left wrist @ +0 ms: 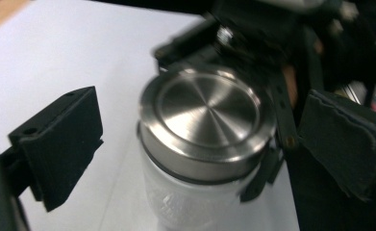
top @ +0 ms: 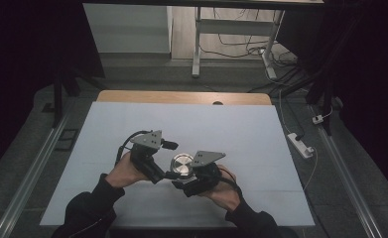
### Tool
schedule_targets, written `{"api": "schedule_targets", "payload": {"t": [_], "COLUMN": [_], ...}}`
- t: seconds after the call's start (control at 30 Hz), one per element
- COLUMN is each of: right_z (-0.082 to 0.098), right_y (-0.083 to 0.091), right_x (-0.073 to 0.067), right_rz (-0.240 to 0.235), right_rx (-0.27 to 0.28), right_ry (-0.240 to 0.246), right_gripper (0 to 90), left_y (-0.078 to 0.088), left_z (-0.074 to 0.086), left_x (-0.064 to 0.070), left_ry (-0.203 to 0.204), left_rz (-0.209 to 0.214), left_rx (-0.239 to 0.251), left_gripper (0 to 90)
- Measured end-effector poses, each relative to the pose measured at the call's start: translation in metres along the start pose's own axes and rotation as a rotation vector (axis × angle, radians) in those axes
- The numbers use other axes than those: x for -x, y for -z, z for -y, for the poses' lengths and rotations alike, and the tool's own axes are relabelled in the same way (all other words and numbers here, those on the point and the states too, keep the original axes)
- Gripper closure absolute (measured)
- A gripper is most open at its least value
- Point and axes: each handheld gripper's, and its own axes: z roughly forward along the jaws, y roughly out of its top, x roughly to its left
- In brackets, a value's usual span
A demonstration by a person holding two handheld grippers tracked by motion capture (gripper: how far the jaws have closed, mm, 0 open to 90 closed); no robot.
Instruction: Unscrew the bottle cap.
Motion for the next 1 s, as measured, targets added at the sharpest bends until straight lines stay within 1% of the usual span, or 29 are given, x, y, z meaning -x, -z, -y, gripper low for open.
{"api": "schedule_targets", "payload": {"t": [0.03, 0.07, 0.1, 0.13, 0.17, 0.2, 0.23, 0.27, 0.3, 0.33, 0.37, 0.4, 0.43, 0.47, 0.5, 0.53, 0.57, 0.63, 0.67, 0.7, 0.73, 0.77, 0.8, 0.83, 0.87, 0.9, 0.93, 0.97, 1.0], "right_z": [0.000, -0.001, -0.001, -0.001, -0.001, -0.001, -0.002, -0.002, -0.002, -0.002, -0.002, -0.002, -0.002, -0.001, -0.001, -0.001, 0.000, 0.000, 0.000, 0.001, 0.001, 0.001, 0.001, 0.001, 0.001, 0.000, 0.000, 0.000, 0.000], "right_y": [0.000, -0.001, -0.002, -0.003, -0.003, -0.003, -0.004, -0.004, -0.004, -0.004, -0.004, -0.003, -0.003, -0.002, -0.001, -0.001, -0.001, -0.001, -0.001, 0.000, 0.000, 0.000, 0.001, 0.002, 0.002, 0.003, 0.003, 0.003, 0.004], "right_x": [0.000, -0.004, -0.005, -0.007, -0.009, -0.009, -0.011, -0.012, -0.012, -0.011, -0.011, -0.009, -0.009, -0.006, -0.004, -0.002, -0.001, 0.001, 0.001, 0.002, 0.002, 0.002, 0.001, 0.001, 0.001, 0.002, 0.002, 0.002, 0.002], "right_rz": [0.000, -0.031, -0.044, -0.054, -0.062, -0.062, -0.074, -0.075, -0.076, -0.069, -0.059, -0.043, -0.043, -0.009, 0.007, 0.021, 0.039, 0.085, 0.085, 0.121, 0.136, 0.136, 0.147, 0.146, 0.146, 0.133, 0.133, 0.114, 0.099], "right_rx": [0.000, -0.009, -0.013, -0.016, -0.019, -0.019, -0.029, -0.031, -0.033, -0.035, -0.030, -0.028, -0.028, -0.014, -0.006, -0.004, 0.001, 0.002, 0.002, 0.005, 0.007, 0.007, 0.019, 0.023, 0.023, 0.032, 0.032, 0.032, 0.031], "right_ry": [0.000, 0.024, 0.038, 0.052, 0.056, 0.056, 0.079, 0.085, 0.090, 0.093, 0.082, 0.073, 0.073, 0.043, 0.029, 0.009, -0.008, -0.029, -0.029, -0.054, -0.068, -0.068, -0.076, -0.077, -0.077, -0.075, -0.075, -0.069, -0.063], "right_gripper": [14.9, 14.9, 14.9, 14.9, 14.9, 14.9, 14.9, 14.9, 14.9, 14.9, 14.9, 14.9, 14.9, 14.9, 14.9, 14.9, 14.9, 14.9, 14.9, 14.9, 14.9, 14.9, 14.9, 14.9, 14.9, 14.9, 14.9, 14.9, 14.9], "left_y": [-0.001, -0.003, -0.004, -0.009, -0.011, -0.011, -0.012, -0.014, -0.015, -0.015, -0.016, -0.016, -0.017, -0.019, -0.023, -0.023, -0.027, -0.032, -0.032, -0.034, -0.036, -0.036, -0.035, -0.028, -0.028, -0.022, -0.016, -0.007, -0.003], "left_z": [0.001, 0.001, 0.001, 0.000, 0.000, 0.000, 0.000, 0.001, 0.001, 0.001, 0.001, 0.001, 0.000, -0.001, -0.002, -0.002, -0.005, -0.007, -0.007, -0.008, -0.009, -0.009, -0.009, -0.008, -0.008, -0.008, -0.007, -0.005, -0.004], "left_x": [0.001, 0.002, 0.003, 0.005, 0.006, 0.006, 0.006, 0.006, 0.008, 0.008, 0.009, 0.009, 0.010, 0.011, 0.012, 0.012, 0.015, 0.019, 0.019, 0.020, 0.021, 0.021, 0.019, 0.013, 0.013, 0.010, 0.008, 0.003, 0.002], "left_ry": [-0.020, -0.039, -0.056, -0.086, -0.099, -0.099, -0.109, -0.116, -0.128, -0.128, -0.104, -0.104, -0.088, -0.064, -0.011, -0.011, 0.026, 0.057, 0.057, 0.072, 0.098, 0.098, 0.116, 0.153, 0.153, 0.164, 0.162, 0.156, 0.136], "left_rz": [0.022, 0.033, 0.047, 0.056, 0.065, 0.065, 0.077, 0.087, 0.072, 0.072, 0.028, 0.028, -0.004, -0.031, -0.084, -0.084, -0.149, -0.220, -0.220, -0.245, -0.263, -0.263, -0.251, -0.216, -0.216, -0.195, -0.188, -0.133, -0.101], "left_rx": [-0.017, -0.035, -0.051, -0.079, -0.090, -0.090, -0.096, -0.097, -0.088, -0.088, -0.075, -0.075, -0.066, -0.059, -0.041, -0.041, -0.041, -0.036, -0.036, -0.031, -0.016, -0.016, 0.012, 0.058, 0.058, 0.073, 0.088, 0.089, 0.087], "left_gripper": [2.9, 3.7, 4.6, 5.7, 6.8, 8.2, 11.7, 16.4, 18.3, 18.7, 18.9, 19.0, 19.0, 19.0, 19.1, 19.1, 19.1, 19.1, 19.1, 19.0, 18.8, 18.3, 13.7, 8.5, 6.5, 5.1, 5.1, 4.4, 4.4]}}
